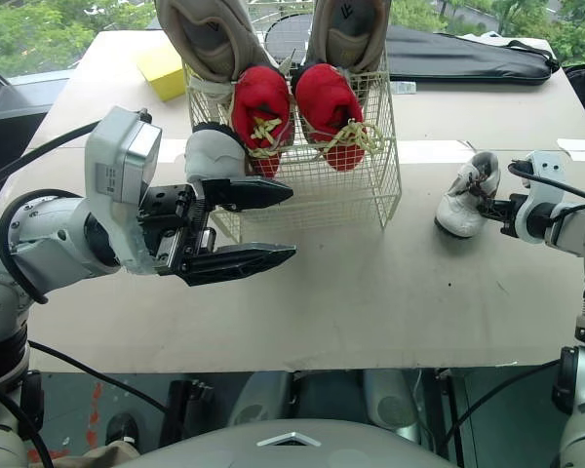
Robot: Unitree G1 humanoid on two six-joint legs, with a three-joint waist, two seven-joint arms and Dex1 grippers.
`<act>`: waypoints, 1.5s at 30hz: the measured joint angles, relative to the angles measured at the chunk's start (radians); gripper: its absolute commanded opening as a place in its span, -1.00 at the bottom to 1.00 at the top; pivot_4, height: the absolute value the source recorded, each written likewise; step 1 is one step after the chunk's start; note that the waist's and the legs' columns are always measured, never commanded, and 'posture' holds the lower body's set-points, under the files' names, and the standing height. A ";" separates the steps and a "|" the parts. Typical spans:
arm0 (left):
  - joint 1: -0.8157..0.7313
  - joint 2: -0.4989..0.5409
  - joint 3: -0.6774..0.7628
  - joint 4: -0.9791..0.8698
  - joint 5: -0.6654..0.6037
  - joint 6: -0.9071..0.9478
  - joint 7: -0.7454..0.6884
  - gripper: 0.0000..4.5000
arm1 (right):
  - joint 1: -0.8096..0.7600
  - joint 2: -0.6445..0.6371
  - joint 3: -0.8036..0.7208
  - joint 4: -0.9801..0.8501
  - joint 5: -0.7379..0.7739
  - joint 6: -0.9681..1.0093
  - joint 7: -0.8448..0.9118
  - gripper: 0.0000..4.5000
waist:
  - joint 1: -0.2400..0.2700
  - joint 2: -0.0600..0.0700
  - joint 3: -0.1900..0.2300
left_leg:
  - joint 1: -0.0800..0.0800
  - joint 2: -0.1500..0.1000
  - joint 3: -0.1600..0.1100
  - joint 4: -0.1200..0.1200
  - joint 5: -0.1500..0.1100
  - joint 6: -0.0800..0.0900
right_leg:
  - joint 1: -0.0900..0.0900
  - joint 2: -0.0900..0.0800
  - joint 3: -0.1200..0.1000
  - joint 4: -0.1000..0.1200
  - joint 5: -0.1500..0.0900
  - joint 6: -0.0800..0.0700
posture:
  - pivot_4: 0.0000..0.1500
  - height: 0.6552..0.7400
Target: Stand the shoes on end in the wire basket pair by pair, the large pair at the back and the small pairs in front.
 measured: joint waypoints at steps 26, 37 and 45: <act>0.445 -0.033 0.433 0.023 0.067 -0.147 -0.286 1.00 | -0.057 0.211 0.206 -0.560 -0.001 -0.746 0.123 -0.98 | 0.008 0.009 0.006 | -0.002 0.001 -0.001 -0.003 0.001 -0.002 | -0.003 -0.003 -0.002 -0.002 0.000 0.000 | 1.00 1.00; 0.435 -0.033 0.440 0.018 0.069 -0.166 -0.249 1.00 | 0.089 0.207 0.280 -0.435 -0.244 -1.178 0.296 -0.98 | 0.000 0.009 0.006 | 0.000 0.001 -0.003 -0.003 0.000 -0.001 | -0.003 -0.003 -0.001 0.000 0.000 0.000 | 1.00 1.00; 0.365 -0.033 0.394 0.021 0.083 -0.168 -0.225 1.00 | 0.092 0.242 0.329 -0.354 -0.399 -1.374 0.284 -0.98 | 0.001 0.009 0.006 | 0.000 0.000 -0.003 -0.003 0.001 -0.002 | -0.003 -0.003 -0.001 0.000 0.000 0.000 | 1.00 1.00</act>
